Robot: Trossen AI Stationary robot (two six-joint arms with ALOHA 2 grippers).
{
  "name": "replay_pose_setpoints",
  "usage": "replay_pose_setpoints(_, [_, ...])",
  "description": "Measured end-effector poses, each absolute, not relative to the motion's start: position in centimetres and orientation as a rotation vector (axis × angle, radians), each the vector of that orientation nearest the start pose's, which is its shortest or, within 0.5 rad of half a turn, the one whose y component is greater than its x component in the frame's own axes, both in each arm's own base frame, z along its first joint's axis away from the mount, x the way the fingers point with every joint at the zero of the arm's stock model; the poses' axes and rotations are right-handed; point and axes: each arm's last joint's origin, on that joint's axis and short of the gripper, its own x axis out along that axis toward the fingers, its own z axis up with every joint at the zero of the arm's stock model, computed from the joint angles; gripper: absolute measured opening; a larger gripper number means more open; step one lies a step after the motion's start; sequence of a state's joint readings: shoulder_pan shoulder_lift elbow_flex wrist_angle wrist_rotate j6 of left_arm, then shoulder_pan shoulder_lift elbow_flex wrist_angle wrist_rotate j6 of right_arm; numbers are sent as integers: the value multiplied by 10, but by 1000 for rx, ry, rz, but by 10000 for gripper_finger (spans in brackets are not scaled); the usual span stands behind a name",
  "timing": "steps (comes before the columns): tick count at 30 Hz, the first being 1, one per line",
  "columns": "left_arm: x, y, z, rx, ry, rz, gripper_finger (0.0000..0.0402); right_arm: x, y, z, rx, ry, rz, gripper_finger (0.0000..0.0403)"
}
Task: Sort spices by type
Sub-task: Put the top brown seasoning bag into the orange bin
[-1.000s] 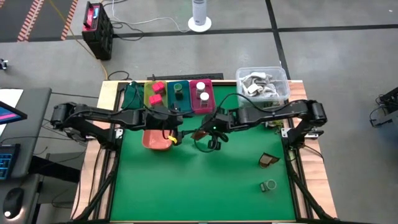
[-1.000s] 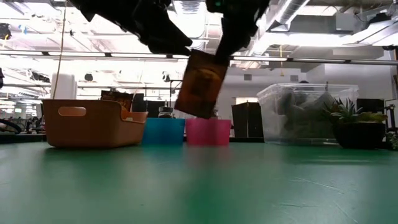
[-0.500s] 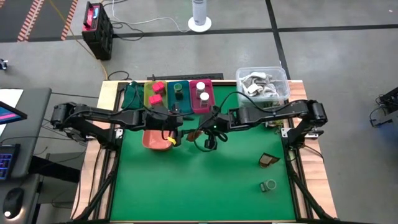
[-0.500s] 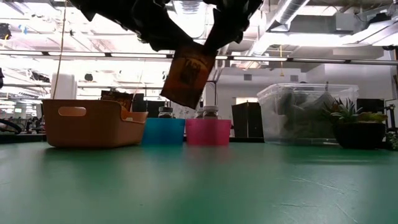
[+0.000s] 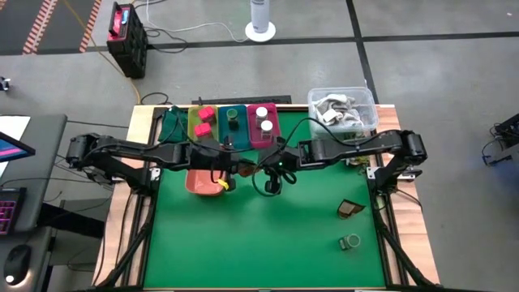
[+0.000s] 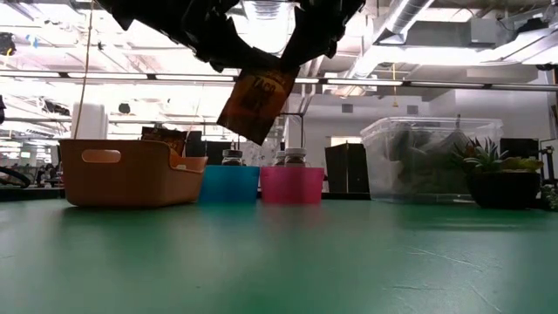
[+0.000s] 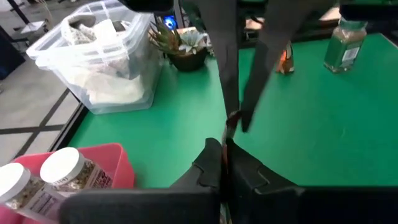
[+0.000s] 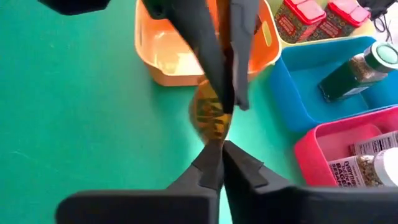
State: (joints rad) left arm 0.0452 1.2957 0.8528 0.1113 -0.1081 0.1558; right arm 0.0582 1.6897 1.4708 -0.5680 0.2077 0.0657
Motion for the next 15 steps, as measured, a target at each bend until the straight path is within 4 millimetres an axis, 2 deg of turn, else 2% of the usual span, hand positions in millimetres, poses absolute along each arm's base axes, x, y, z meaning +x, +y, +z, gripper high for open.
replay_pose_setpoints(4, [285, 16, 279, 158, 321, 129, 1, 371, 16, 303, -67, 779, -156, 83])
replay_pose_setpoints(9, [275, 12, 278, 151, 307, 132, 1, 368, 16, 306, -81, 781, -150, 161])
replay_pose_setpoints(15, [237, -5, 271, 150, 286, 160, 0, 354, 17, 312, -55, 826, -175, 245])
